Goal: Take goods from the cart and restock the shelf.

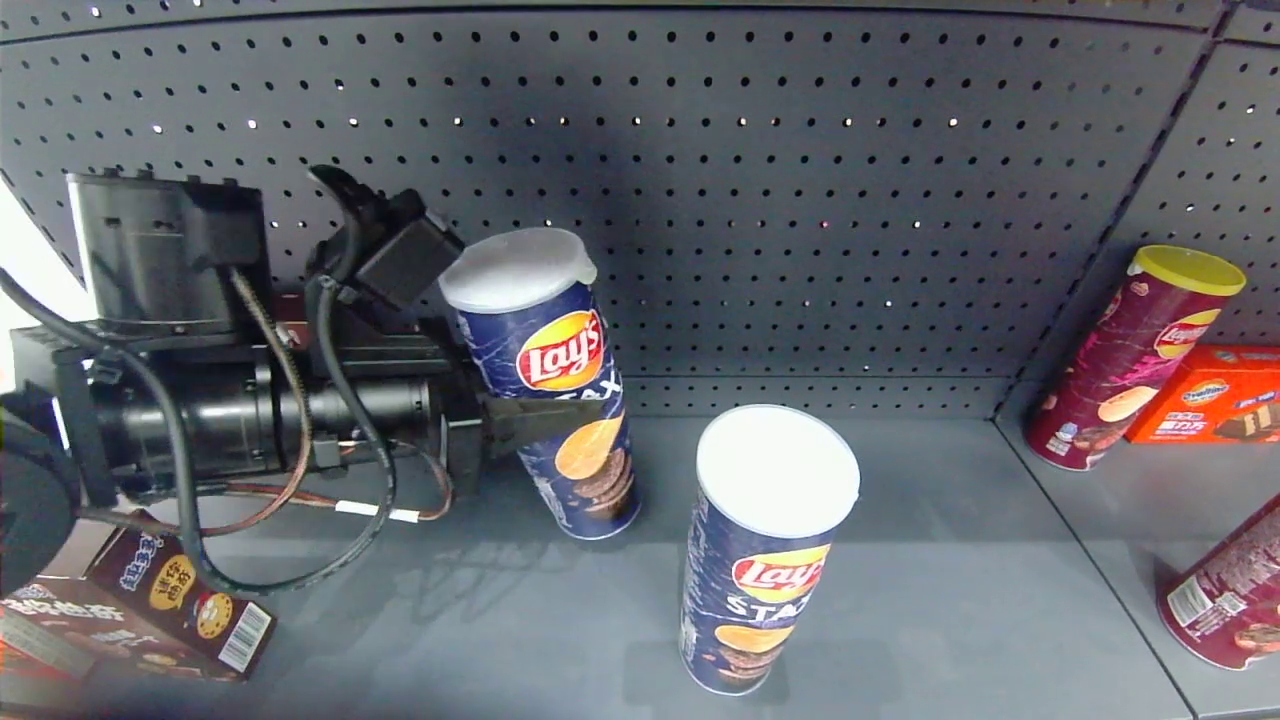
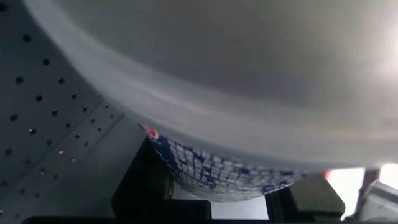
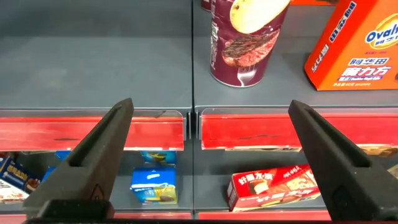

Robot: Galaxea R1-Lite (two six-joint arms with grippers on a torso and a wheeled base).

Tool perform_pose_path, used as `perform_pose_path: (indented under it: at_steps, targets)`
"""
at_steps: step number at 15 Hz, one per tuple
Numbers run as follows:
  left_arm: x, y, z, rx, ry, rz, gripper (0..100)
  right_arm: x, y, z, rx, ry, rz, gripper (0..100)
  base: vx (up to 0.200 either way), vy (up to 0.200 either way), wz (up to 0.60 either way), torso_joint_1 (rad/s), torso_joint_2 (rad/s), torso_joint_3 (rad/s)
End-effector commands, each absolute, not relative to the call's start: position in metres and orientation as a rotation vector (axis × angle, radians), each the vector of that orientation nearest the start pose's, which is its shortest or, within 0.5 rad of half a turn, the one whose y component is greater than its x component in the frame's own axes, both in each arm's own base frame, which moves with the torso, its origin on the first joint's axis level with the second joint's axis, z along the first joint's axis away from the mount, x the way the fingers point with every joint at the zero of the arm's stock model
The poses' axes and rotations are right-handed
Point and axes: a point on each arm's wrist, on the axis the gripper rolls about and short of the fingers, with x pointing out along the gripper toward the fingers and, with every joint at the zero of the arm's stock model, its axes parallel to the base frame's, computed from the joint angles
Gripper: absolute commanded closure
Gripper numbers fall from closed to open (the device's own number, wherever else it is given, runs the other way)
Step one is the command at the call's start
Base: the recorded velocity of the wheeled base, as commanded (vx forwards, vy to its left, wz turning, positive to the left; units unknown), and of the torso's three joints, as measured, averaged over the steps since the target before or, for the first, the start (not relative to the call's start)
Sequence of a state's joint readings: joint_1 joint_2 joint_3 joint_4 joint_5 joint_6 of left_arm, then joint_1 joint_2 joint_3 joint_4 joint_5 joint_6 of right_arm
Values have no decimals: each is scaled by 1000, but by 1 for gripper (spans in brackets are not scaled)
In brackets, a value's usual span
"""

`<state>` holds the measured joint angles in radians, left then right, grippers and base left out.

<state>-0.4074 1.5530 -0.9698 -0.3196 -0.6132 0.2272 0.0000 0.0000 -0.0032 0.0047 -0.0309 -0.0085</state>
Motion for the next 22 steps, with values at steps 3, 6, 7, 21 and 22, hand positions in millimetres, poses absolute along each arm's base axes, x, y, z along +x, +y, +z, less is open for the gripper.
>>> perform_pose_path:
  at_steps: [3, 6, 7, 21, 22]
  targets:
    - [291, -144, 239, 228, 170, -1060, 100, -23, -1, 76, -9, 2, -31, 0, 0, 0, 0, 0, 0, 0]
    - [307, -151, 228, 311, 145, -1078, 100, -23, -1, 76, -9, 2, -31, 0, 0, 0, 0, 0, 0, 0]
    - [310, -153, 225, 319, 145, -1083, 100, -23, -1, 76, -9, 2, -31, 0, 0, 0, 0, 0, 0, 0]
    - [329, -180, 228, 347, 145, -1185, 100, -23, -1, 76, -9, 2, -31, 0, 0, 0, 0, 0, 0, 0]
    - [330, -180, 228, 351, 150, -1193, 100, -23, -1, 76, -9, 2, -31, 0, 0, 0, 0, 0, 0, 0]
